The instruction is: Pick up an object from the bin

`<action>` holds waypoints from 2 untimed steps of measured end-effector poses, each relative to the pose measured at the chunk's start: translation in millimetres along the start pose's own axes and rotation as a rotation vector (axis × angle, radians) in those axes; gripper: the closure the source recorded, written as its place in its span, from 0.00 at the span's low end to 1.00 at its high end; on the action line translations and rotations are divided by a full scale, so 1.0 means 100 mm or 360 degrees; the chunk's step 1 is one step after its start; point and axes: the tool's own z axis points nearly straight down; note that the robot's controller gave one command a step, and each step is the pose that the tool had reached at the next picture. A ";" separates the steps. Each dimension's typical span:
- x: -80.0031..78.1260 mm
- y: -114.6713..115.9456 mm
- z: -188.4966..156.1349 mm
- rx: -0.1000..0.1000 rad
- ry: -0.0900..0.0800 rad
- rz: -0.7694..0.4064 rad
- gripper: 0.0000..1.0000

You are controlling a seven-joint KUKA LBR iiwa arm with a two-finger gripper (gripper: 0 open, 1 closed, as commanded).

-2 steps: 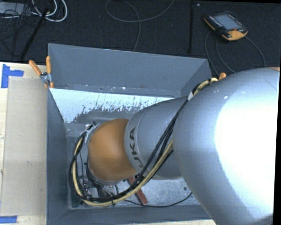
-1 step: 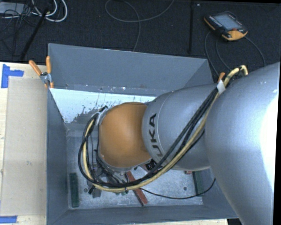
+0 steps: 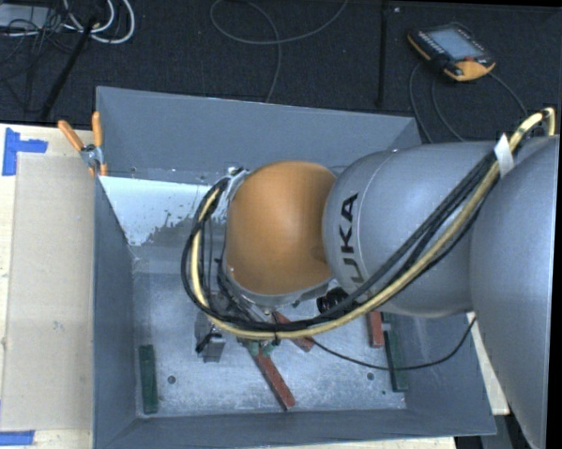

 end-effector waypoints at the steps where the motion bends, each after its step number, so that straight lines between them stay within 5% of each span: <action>1: 0.16 0.07 -0.44 0.0002 0.0003 0.0016 1.00; 2: -0.26 -0.26 -0.35 -0.0007 -0.0011 -0.0008 1.00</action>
Offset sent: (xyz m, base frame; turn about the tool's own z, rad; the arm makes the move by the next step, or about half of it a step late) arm 0.0666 -0.0635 0.0105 -0.0020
